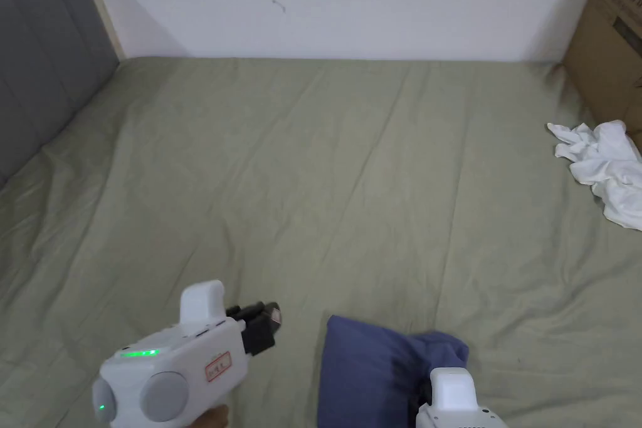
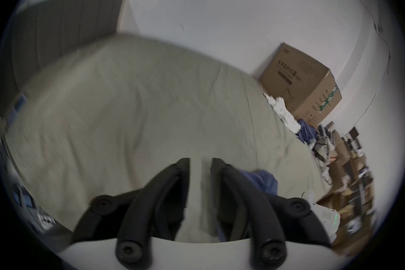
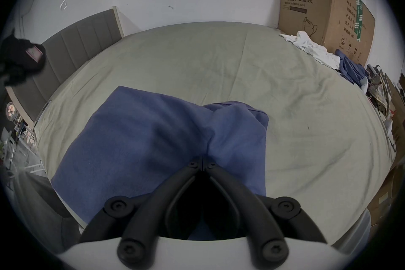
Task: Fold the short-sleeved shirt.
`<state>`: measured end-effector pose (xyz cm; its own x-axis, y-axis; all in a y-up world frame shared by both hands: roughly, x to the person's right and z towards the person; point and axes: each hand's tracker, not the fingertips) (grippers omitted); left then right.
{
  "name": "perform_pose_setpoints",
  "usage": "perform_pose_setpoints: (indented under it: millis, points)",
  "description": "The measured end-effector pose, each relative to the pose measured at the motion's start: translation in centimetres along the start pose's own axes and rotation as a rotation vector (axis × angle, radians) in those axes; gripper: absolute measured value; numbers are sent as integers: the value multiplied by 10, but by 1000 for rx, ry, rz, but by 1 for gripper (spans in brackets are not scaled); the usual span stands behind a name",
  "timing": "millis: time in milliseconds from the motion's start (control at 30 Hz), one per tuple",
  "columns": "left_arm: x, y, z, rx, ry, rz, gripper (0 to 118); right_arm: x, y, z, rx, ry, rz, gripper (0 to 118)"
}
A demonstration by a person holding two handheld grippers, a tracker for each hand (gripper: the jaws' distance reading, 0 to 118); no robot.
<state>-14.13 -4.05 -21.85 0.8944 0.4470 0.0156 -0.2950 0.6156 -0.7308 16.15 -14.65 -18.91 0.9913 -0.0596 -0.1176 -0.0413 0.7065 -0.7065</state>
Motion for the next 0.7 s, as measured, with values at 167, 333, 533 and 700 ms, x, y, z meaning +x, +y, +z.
perform_pose_setpoints:
  millis: [167, 333, 533, 700]
  points:
    - [-3, -22, -51, -246, -103, 122, 85, 3, 1, 4, 3, 19, -10, 3]
    - [-3, -30, -77, -313, -172, 202, 106, 5, -3, 4, 12, 27, -17, 3]
    - [2, -25, -102, -408, -243, 157, 107, 7, -2, 7, 12, 45, -7, 3]
    - [13, -30, -117, -486, -239, 50, 63, 8, -2, 5, 12, 47, -6, 3]
